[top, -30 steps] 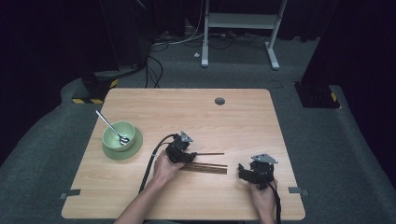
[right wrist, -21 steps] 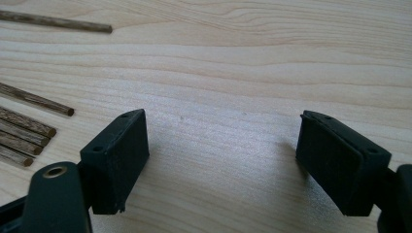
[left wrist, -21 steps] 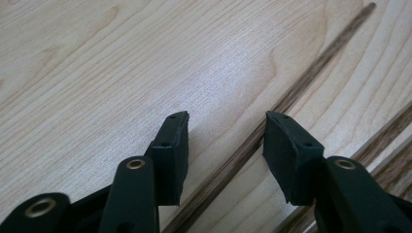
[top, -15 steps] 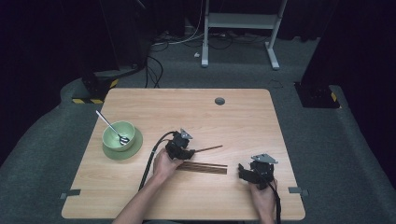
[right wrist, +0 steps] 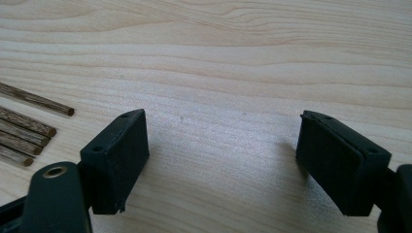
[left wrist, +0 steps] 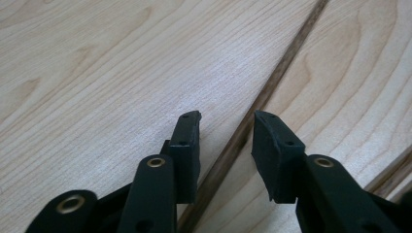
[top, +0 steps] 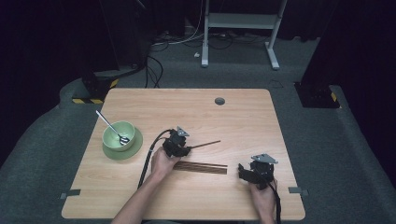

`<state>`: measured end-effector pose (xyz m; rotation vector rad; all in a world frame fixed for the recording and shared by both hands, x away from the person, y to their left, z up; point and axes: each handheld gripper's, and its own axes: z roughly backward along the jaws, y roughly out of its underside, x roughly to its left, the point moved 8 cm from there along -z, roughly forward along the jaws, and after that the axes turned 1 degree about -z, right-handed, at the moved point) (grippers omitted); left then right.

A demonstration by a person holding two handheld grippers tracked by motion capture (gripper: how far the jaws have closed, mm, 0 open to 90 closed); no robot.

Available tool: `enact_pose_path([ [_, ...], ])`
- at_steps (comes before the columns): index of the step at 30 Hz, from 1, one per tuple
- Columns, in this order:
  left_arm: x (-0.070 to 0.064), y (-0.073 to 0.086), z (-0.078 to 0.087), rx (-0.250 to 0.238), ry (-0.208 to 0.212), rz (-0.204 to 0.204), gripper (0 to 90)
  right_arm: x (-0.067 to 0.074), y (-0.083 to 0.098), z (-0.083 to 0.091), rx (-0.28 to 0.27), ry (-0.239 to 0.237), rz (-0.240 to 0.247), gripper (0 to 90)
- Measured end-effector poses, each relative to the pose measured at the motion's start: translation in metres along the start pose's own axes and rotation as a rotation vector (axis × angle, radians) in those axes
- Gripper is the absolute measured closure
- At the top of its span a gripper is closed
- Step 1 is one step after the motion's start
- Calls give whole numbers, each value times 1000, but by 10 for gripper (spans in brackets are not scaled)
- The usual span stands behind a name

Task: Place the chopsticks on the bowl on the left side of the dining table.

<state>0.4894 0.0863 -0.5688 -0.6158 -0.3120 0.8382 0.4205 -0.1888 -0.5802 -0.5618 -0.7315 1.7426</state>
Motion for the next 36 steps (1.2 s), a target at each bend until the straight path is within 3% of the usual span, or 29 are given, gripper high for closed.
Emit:
enact_pose_path([
  [20,20,-1,-1,10,-11,6,744,0,0,0,1,0,-1,188],
  [36,26,-1,-1,0,-13,-2,829,0,0,0,0,0,0,188],
])
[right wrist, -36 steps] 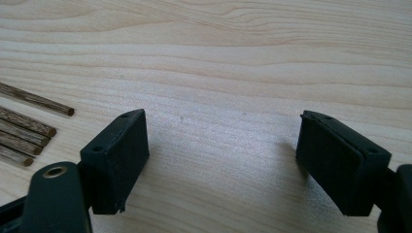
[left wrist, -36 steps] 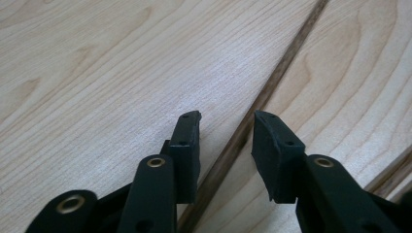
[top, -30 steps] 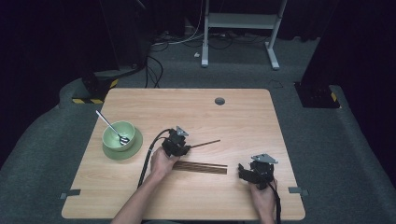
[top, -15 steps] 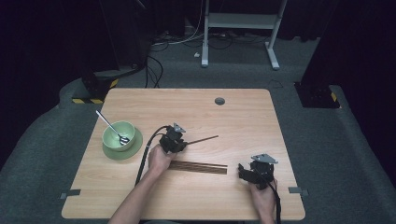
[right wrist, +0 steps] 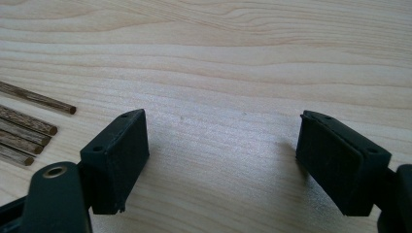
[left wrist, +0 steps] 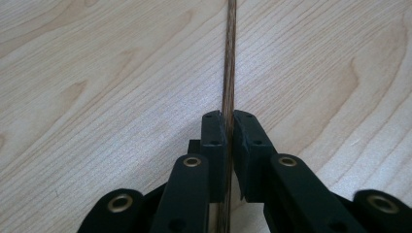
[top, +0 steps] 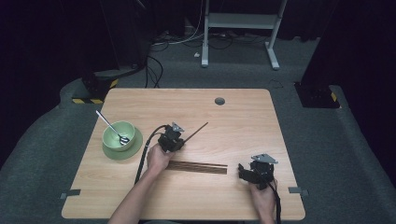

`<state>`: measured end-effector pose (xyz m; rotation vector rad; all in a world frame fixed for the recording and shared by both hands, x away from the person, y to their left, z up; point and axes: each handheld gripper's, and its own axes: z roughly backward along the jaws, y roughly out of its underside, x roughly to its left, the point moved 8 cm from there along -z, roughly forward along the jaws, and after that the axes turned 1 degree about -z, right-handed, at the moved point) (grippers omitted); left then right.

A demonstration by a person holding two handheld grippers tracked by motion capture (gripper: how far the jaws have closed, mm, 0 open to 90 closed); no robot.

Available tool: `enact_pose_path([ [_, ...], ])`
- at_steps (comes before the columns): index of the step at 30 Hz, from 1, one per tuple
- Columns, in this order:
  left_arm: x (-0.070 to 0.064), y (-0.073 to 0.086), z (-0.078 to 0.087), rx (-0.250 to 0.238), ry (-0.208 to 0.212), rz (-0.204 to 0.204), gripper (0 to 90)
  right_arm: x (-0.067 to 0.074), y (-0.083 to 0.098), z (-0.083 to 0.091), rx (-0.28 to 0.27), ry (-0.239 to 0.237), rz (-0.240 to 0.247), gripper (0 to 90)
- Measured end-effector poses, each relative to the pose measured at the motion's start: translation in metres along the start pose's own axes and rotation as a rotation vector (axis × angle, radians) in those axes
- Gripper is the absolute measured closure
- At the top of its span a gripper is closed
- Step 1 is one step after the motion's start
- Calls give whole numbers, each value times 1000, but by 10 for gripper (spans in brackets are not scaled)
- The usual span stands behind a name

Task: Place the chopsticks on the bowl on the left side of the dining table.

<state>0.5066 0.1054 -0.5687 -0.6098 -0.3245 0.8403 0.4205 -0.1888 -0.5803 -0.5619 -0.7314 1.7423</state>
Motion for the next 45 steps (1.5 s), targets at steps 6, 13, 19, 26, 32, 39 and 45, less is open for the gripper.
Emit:
enact_pose_path([
  [6,3,-1,-1,11,-5,-11,834,0,0,0,0,0,0,188],
  [13,4,-1,-1,5,-3,-22,837,0,0,0,0,0,0,188],
  [19,6,-2,-1,0,5,-24,842,0,0,0,0,0,0,188],
  [26,7,-1,1,0,12,-32,844,0,0,0,0,0,0,188],
  [32,9,-3,13,-34,15,-21,844,0,0,0,0,0,0,188],
  [39,9,-3,27,-51,20,-25,844,0,0,0,0,0,0,188],
  [45,10,0,38,-57,18,-29,844,0,0,0,0,0,0,188],
])
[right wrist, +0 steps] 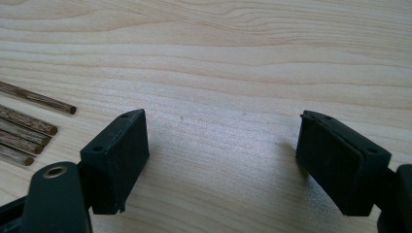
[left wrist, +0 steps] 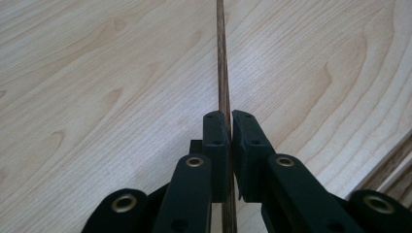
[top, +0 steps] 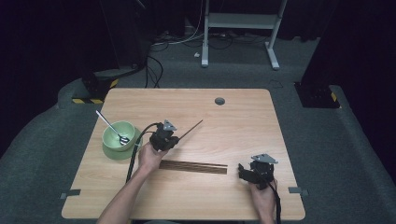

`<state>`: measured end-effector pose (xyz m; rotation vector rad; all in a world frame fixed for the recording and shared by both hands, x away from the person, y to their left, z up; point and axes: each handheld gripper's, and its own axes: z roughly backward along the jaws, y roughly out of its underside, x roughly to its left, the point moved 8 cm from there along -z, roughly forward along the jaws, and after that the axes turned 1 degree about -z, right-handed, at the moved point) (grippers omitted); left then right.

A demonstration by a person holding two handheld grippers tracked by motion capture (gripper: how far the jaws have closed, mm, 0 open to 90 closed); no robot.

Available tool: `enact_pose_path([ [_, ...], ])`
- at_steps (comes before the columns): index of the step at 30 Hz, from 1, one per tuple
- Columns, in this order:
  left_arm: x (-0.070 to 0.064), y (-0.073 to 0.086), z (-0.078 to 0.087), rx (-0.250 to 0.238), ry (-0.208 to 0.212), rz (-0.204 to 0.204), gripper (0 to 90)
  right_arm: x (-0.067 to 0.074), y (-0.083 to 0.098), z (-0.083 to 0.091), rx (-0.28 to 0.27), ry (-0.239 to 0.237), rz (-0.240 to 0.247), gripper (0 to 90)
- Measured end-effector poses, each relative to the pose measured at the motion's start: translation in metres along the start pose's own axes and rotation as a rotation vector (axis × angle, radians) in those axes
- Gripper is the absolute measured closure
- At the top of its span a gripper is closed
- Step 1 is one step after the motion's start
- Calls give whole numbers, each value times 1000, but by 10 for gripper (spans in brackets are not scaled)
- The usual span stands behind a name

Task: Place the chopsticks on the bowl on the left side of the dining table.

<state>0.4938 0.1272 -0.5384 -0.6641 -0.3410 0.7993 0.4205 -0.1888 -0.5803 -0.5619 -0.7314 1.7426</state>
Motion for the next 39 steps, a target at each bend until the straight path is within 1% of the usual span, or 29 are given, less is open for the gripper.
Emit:
enact_pose_path([
  [5,2,2,8,-10,-3,4,844,0,0,0,0,0,0,188],
  [11,6,5,12,-8,-6,3,844,0,0,0,0,0,0,188],
  [14,7,6,14,-14,-4,17,844,0,0,0,0,0,0,188],
  [15,8,6,14,-14,-4,11,844,0,0,0,0,0,0,188],
  [17,9,7,15,-18,-2,21,844,0,0,0,0,0,0,188],
  [24,13,8,22,-22,0,30,843,0,0,0,0,0,0,188],
  [27,14,11,24,-18,-4,26,843,0,0,0,0,0,0,188],
  [32,16,14,27,-19,-4,38,843,0,0,0,0,0,-1,188],
  [39,20,15,35,-29,-13,34,843,0,0,0,0,0,0,188],
])
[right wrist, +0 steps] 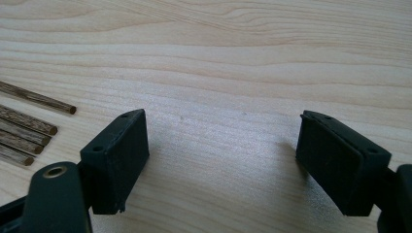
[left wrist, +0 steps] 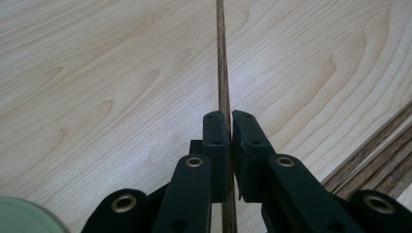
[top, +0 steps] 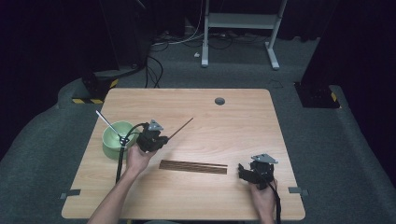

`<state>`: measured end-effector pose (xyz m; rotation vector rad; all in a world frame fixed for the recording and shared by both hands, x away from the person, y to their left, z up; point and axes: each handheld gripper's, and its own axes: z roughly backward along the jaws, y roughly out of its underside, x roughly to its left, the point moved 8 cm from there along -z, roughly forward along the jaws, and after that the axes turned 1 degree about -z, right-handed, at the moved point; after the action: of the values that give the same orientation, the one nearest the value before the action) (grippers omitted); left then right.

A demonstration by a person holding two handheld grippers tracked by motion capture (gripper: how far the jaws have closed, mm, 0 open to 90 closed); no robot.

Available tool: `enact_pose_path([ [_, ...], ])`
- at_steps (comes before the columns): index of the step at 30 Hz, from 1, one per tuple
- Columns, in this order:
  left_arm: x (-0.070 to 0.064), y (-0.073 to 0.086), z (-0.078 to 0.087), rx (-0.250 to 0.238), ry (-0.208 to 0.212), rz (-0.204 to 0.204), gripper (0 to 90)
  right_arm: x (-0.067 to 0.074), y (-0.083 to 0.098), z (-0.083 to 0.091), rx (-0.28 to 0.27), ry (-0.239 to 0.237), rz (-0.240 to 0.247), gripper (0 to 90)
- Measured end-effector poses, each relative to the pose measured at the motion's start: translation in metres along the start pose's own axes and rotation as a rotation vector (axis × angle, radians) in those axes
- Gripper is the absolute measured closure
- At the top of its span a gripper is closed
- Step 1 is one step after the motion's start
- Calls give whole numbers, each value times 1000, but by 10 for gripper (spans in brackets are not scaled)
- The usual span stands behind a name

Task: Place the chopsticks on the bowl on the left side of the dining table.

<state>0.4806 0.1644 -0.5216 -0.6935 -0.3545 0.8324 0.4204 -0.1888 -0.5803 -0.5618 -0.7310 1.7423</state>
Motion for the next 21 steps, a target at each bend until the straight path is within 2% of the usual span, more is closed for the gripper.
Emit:
enact_pose_path([
  [21,13,6,20,-17,-20,29,843,0,0,0,0,0,0,188],
])
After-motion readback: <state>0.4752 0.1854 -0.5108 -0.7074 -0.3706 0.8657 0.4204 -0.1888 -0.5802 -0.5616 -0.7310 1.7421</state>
